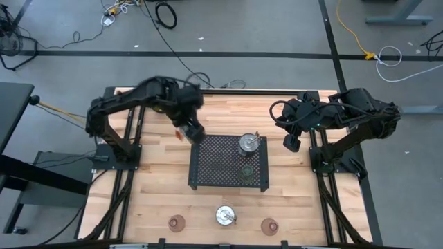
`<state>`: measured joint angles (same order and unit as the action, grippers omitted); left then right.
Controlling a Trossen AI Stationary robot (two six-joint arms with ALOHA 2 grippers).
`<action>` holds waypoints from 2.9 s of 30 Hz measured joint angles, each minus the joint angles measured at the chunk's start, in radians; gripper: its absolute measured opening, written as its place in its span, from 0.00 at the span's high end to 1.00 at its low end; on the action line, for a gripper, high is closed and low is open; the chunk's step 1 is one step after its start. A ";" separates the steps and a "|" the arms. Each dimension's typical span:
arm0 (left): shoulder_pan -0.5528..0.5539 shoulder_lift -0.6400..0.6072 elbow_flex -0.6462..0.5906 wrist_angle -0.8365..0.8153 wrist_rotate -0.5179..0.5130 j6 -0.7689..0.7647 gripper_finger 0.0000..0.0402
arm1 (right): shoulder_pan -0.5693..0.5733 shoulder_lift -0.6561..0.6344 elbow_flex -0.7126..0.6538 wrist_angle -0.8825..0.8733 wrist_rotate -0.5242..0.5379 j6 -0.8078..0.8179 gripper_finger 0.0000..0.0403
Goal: Pick & Place candle stick holders
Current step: Put the silver scented candle on the shelf aligned with the silver scented candle
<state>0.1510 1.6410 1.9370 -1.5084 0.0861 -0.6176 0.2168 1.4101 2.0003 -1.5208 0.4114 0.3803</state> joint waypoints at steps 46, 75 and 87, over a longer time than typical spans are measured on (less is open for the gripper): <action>-0.062 0.347 0.166 0.224 0.048 0.032 0.07 | 0.000 0.000 0.000 -0.006 -0.036 -0.084 0.82; -0.062 0.345 0.166 0.271 0.072 0.028 0.04 | 0.000 0.000 0.000 -0.006 -0.035 -0.076 0.82; -0.062 0.345 0.166 0.287 0.073 0.029 0.01 | 0.000 0.000 0.000 -0.006 -0.036 -0.075 0.82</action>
<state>0.0895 1.9858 2.1029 -1.2217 0.1590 -0.5891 0.2166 1.4101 2.0003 -1.5272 0.3756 0.3054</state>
